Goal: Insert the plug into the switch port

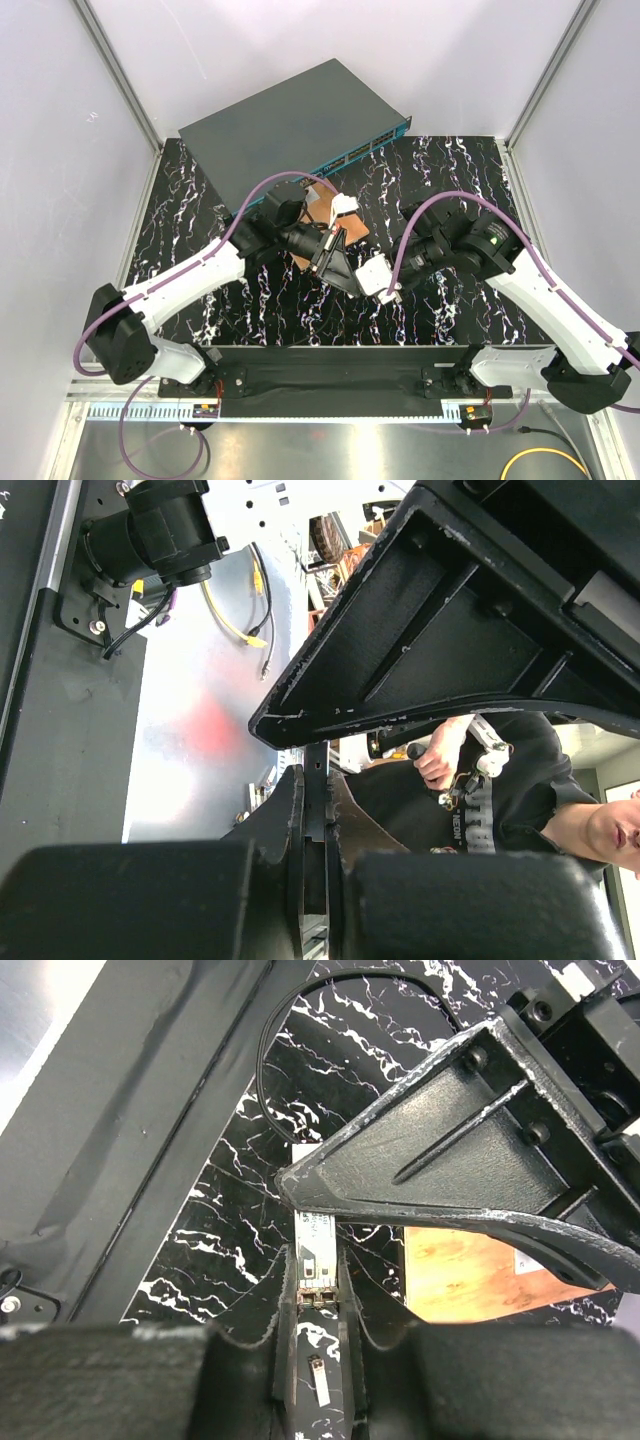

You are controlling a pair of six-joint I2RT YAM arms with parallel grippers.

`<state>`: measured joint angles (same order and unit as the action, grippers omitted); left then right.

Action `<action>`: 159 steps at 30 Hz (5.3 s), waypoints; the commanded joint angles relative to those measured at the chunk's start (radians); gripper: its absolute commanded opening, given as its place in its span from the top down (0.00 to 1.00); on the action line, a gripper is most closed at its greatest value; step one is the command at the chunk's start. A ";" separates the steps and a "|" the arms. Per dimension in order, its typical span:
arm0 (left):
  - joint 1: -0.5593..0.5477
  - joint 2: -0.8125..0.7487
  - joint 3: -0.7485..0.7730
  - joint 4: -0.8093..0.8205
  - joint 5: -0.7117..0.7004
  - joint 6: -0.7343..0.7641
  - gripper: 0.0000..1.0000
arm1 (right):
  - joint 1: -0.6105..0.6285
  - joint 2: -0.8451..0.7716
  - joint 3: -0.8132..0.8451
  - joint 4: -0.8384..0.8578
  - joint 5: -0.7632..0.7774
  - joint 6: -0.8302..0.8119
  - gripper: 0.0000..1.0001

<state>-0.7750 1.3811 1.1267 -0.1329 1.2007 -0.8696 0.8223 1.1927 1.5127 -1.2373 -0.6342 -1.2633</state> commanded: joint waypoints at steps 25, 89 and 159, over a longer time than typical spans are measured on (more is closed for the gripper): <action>0.960 -0.454 -0.036 0.282 -0.245 -0.172 0.01 | -0.141 0.099 -0.023 0.590 0.648 1.146 1.00; 1.025 -0.536 -0.323 -0.010 -0.546 -0.051 0.01 | -0.121 0.432 0.294 0.568 0.778 1.280 1.00; 1.025 -0.537 -0.357 0.024 -0.533 -0.066 0.01 | -0.083 0.496 0.342 0.567 0.729 1.268 1.00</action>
<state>0.2531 0.8505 0.7757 -0.1619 0.6514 -0.9398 0.7090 1.6733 1.8400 -0.7460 0.1234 0.0120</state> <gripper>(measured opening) 0.987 0.216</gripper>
